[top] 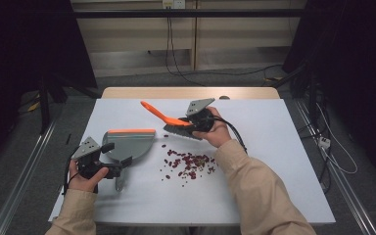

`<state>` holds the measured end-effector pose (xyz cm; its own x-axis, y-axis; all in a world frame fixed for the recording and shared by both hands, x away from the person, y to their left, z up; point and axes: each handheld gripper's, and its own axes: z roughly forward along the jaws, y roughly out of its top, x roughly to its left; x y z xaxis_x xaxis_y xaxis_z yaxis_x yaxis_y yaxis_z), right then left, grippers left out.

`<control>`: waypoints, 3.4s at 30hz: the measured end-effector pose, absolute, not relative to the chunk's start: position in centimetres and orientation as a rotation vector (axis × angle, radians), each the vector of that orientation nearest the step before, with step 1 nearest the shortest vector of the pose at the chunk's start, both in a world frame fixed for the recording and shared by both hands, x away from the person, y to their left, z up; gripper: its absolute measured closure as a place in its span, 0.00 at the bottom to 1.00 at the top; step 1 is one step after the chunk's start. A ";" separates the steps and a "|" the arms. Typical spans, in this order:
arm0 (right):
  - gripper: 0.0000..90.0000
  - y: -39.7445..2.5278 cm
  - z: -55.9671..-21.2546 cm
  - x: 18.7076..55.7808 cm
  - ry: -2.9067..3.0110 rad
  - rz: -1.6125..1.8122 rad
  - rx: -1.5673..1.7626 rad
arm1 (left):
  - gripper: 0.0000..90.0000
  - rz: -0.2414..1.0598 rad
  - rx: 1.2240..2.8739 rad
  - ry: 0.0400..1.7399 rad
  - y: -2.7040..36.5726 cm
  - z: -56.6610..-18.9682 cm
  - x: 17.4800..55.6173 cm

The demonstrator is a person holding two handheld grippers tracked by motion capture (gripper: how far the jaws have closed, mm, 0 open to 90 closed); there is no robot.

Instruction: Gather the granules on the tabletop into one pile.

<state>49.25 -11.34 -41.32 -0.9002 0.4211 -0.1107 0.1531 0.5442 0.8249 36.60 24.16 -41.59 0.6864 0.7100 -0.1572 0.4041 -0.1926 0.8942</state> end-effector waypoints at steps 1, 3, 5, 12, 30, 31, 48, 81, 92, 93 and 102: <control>0.79 -11.1 -41.5 49.7 2.487 1.276 0.471 | 0.07 0.355 1.821 0.879 24.2 -41.6 36.6; 0.79 -10.4 -41.8 50.4 2.498 1.249 0.459 | 0.07 0.353 1.816 0.886 24.3 -41.7 36.7; 0.79 -9.7 -42.3 50.7 2.537 1.188 0.419 | 0.07 0.350 1.815 0.891 24.3 -41.7 36.7; 0.79 -8.9 -42.8 49.5 2.608 1.184 0.271 | 0.07 0.353 1.813 0.889 24.5 -41.7 36.7; 0.79 -10.9 -42.4 43.4 2.678 1.250 0.110 | 0.07 0.358 1.818 0.887 24.4 -41.6 36.7; 0.79 -11.0 -42.4 43.2 2.681 1.258 0.118 | 0.07 0.359 1.818 0.888 24.4 -41.6 36.7; 0.79 -17.2 -41.9 45.0 2.522 1.272 0.395 | 0.07 0.341 1.835 0.868 24.0 -41.8 36.8; 0.79 -15.0 -40.0 39.4 2.313 1.465 0.810 | 0.07 0.334 1.842 0.864 23.7 -42.0 36.9; 0.79 -8.4 -41.2 36.3 2.234 1.616 1.055 | 0.07 0.341 1.841 0.860 24.0 -41.8 36.7; 0.79 -8.0 -41.4 36.0 2.240 1.631 1.062 | 0.07 0.341 1.840 0.859 24.1 -41.8 36.7; 0.79 -5.9 -43.9 34.6 2.258 1.678 1.205 | 0.07 0.346 1.835 0.862 24.2 -41.7 36.6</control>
